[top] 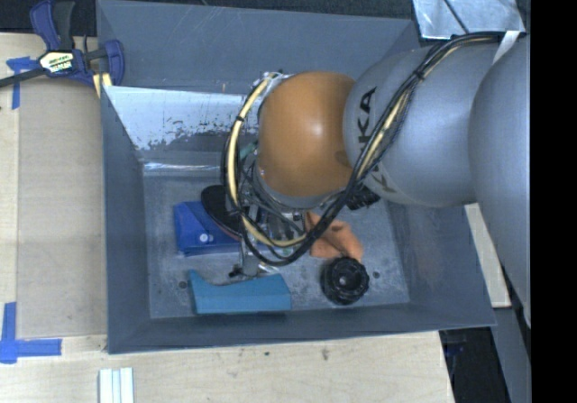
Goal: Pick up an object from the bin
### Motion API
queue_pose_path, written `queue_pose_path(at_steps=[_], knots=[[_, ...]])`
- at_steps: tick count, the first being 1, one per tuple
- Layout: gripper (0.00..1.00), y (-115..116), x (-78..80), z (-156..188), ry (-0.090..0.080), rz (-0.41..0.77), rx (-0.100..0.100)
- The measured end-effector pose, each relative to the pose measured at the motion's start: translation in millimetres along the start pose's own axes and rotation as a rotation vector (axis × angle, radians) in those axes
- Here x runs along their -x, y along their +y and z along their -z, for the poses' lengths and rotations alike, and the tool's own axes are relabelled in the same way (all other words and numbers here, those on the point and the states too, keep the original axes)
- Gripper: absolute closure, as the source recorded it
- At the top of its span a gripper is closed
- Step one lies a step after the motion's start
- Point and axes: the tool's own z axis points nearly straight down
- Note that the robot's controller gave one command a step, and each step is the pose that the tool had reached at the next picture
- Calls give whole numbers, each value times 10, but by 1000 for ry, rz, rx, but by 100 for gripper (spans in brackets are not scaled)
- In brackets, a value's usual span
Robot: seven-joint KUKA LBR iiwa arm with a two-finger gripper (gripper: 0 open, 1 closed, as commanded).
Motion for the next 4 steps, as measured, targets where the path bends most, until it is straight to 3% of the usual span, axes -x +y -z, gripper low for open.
queue_pose_path(at_steps=[1,2,4], knots=[[0,-144,308,-304,-12,79,4],[100,-411,456,-746,-10,217,3],[100,-366,474,-760,-9,241,-1]])
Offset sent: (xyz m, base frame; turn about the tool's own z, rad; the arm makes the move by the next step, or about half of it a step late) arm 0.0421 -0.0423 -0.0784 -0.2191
